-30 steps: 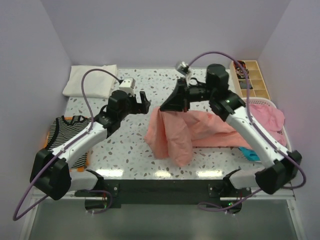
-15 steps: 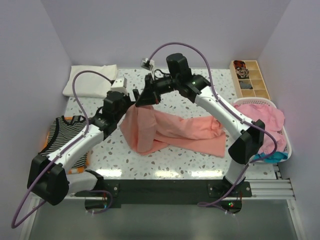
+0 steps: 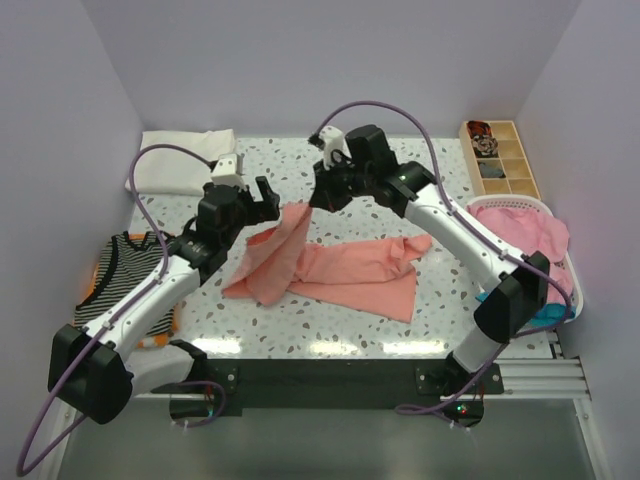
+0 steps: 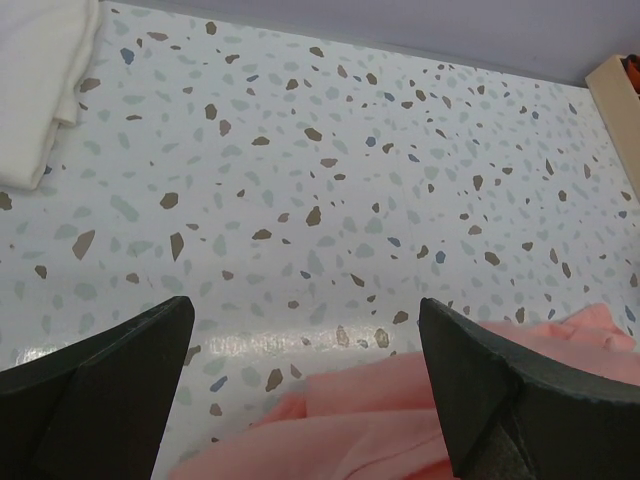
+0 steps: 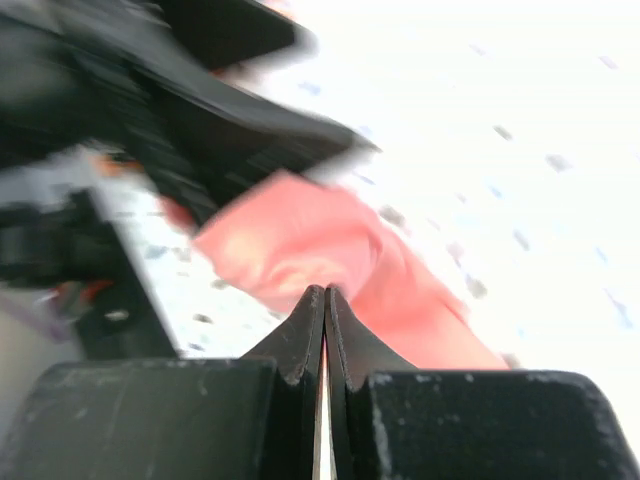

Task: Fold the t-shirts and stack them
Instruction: Move the tshirt to the center of the board

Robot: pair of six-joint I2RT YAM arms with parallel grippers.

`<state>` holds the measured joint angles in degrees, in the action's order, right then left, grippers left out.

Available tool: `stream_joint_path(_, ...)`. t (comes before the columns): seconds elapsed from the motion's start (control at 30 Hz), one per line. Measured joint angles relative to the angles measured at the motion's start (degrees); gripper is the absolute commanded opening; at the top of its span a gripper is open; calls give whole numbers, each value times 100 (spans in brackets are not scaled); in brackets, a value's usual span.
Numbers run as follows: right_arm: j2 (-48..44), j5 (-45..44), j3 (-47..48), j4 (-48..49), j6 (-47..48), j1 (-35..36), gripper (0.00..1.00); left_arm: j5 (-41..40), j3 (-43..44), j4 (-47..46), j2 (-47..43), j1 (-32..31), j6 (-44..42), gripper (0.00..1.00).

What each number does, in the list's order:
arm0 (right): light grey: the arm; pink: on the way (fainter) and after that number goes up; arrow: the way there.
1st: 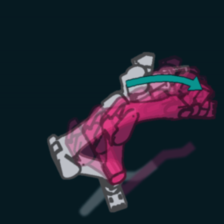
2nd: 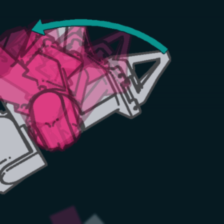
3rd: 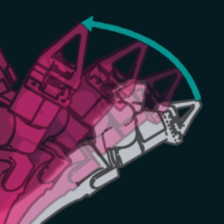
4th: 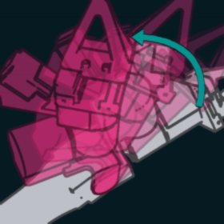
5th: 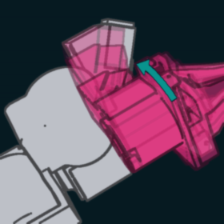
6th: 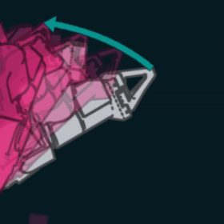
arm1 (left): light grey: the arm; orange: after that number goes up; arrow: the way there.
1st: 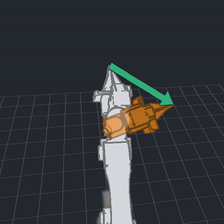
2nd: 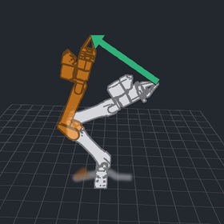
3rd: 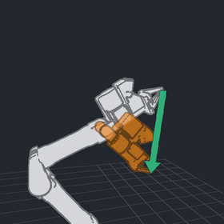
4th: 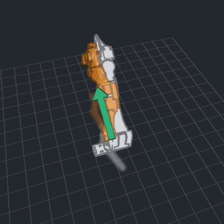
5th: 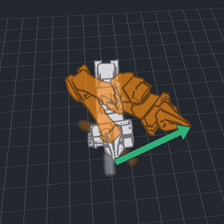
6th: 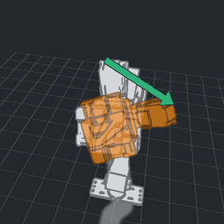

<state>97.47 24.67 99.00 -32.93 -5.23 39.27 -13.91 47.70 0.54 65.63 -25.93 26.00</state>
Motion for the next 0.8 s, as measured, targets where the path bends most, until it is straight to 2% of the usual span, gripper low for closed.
stream_joint_path(0.07,-378,-732,-522,-122,-87,-264,0,13,-2,0,2,2,0,100)
stream_joint_path(0.3,-2144,-3357,-2227,-120,-691,-2367,0,341,-4,-120,203,7,2,100)
stream_joint_path(0.53,-3128,-4774,-2516,-378,-1016,-2511,0,1405,-2,-470,951,7,0,100)
stream_joint_path(0.8,-3187,-4994,-2933,-542,-1187,-2509,0,2699,129,-868,2236,-31,35,100)
